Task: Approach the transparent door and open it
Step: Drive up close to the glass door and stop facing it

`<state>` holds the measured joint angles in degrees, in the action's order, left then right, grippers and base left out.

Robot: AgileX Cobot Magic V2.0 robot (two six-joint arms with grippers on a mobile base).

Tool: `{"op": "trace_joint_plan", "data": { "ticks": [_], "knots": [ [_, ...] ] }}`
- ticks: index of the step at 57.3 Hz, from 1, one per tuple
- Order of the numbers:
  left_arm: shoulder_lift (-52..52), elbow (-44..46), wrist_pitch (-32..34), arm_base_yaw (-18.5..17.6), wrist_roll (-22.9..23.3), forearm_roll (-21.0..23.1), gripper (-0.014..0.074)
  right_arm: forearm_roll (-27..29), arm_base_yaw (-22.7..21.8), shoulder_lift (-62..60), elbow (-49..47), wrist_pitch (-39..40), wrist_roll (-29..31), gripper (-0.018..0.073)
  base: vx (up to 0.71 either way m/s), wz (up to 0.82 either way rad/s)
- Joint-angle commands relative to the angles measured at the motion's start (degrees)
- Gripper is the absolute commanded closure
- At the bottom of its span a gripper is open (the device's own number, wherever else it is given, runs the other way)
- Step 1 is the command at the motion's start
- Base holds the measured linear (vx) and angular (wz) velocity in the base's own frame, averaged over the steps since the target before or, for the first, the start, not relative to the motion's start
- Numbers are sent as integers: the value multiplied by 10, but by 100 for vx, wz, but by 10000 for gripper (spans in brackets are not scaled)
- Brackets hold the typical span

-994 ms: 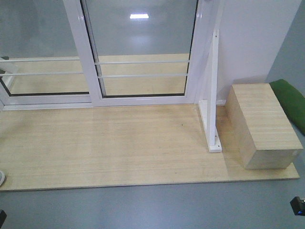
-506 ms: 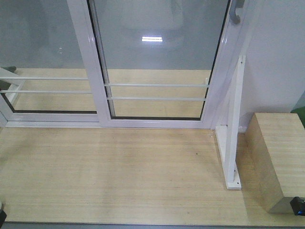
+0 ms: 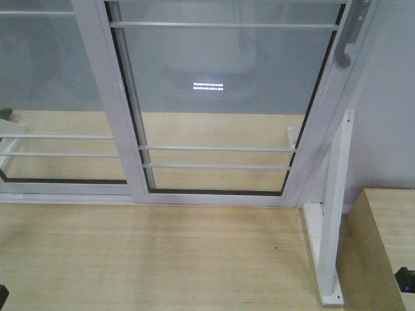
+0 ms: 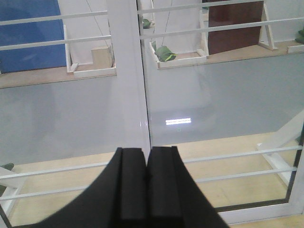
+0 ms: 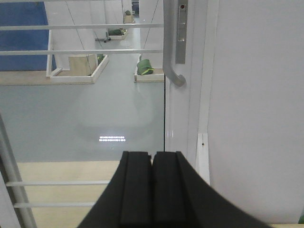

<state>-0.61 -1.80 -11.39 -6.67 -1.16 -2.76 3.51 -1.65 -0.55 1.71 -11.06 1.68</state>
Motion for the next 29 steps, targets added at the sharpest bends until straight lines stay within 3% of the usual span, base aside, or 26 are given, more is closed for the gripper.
{"op": "trace_joint_plan", "data": {
  "ticks": [1,29],
  "knots": [
    [-8,-8,45,1,1,1,600,-1,-2,-9,3,49,4,561,29,-6],
    [-8,-8,45,1,1,1,600,-1,-2,-9,3,49,4,561,22,-6]
  ]
}}
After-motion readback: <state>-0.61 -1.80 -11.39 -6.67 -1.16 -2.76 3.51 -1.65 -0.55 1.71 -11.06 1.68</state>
